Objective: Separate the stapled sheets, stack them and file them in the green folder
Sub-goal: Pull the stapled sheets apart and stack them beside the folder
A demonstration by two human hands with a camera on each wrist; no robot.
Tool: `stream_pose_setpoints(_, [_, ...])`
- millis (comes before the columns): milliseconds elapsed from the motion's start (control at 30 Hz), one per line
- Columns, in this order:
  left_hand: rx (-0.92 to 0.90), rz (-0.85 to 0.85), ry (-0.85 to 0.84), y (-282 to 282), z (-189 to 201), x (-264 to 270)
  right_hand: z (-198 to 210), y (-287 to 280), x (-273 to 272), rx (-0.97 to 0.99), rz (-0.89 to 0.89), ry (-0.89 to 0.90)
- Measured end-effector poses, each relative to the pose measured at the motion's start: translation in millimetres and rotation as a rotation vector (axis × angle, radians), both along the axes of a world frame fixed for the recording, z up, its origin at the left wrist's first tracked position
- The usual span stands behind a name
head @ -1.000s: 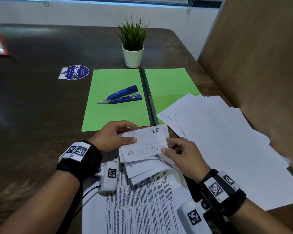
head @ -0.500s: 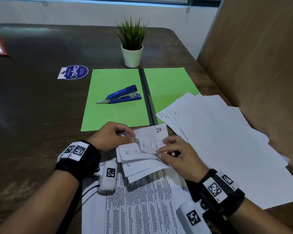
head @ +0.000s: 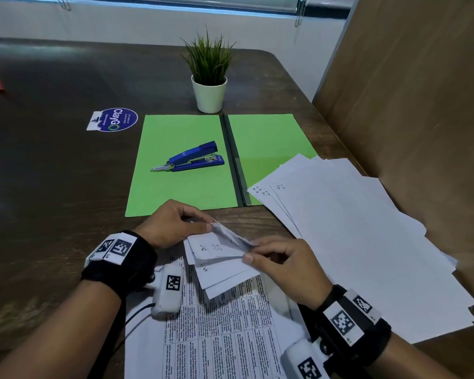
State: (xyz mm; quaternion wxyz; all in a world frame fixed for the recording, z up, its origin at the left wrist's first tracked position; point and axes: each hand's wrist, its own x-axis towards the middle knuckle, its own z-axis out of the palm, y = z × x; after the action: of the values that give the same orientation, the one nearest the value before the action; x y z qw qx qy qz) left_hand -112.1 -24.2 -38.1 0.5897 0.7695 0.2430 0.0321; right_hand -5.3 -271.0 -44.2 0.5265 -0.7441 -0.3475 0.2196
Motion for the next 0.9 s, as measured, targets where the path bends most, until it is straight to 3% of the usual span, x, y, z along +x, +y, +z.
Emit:
stream_pose_setpoints(133, [-0.137, 0.065, -0.006, -2.2, -1.7, -0.2, -2.3, 0.0, 1.6, -0.020, 0.017, 0.000])
stream_pose_setpoints(300, [0.094, 0.099, -0.011, -2.8, -1.5, 6.6, -5.6, -0.8, 6.9, -0.041, 0.010, -0.017])
stream_pose_setpoints(500, [0.072, 0.019, -0.030, -4.8, 1.8, 0.5, -6.5, 1.9, 13.3, 0.079, -0.209, 0.030])
stream_pose_setpoints(700, [0.040, 0.066, -0.071, -2.6, -1.9, 1.0, -9.9, 2.8, 15.8, 0.078, -0.235, 0.098])
stream_pose_setpoints(900, [0.084, 0.034, -0.072, -3.5, -1.2, -0.3, -4.5, 6.3, 15.9, 0.101, -0.218, 0.047])
